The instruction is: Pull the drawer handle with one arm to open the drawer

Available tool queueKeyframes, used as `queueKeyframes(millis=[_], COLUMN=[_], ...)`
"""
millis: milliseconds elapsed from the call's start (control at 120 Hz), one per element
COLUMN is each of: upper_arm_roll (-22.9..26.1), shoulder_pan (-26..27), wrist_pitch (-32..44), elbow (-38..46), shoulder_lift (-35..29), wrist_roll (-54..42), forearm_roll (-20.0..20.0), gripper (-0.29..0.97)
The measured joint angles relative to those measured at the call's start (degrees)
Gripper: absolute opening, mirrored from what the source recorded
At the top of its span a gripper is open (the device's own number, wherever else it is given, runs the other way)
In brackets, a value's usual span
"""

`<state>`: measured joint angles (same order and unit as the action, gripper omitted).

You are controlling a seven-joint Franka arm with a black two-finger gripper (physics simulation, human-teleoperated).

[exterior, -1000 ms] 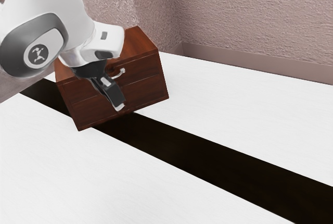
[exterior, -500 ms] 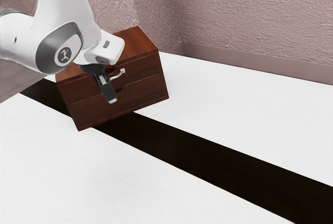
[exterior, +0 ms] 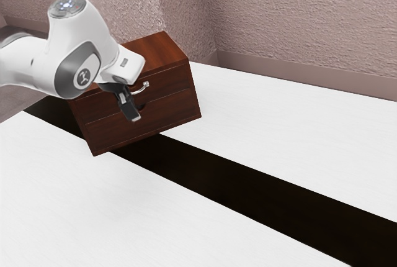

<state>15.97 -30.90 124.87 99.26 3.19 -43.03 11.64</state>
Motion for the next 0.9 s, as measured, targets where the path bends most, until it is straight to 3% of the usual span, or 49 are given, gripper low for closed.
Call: queueKeyframes(millis=[283, 567, 900], upper_arm_roll=[-1.66, -3.25, -4.19], shoulder_pan=[1.39, 1.57, 1.44], wrist_pitch=[4.23, 3.41, 3.47], elbow=[-1.83, -3.41, -4.52], shoulder_lift=[3.36, 5.22, 7.84], wrist_roll=[2.14, 5.93, 8.71], forearm_roll=[1.21, 5.02, 5.87], gripper=[0.68, 0.68, 0.69])
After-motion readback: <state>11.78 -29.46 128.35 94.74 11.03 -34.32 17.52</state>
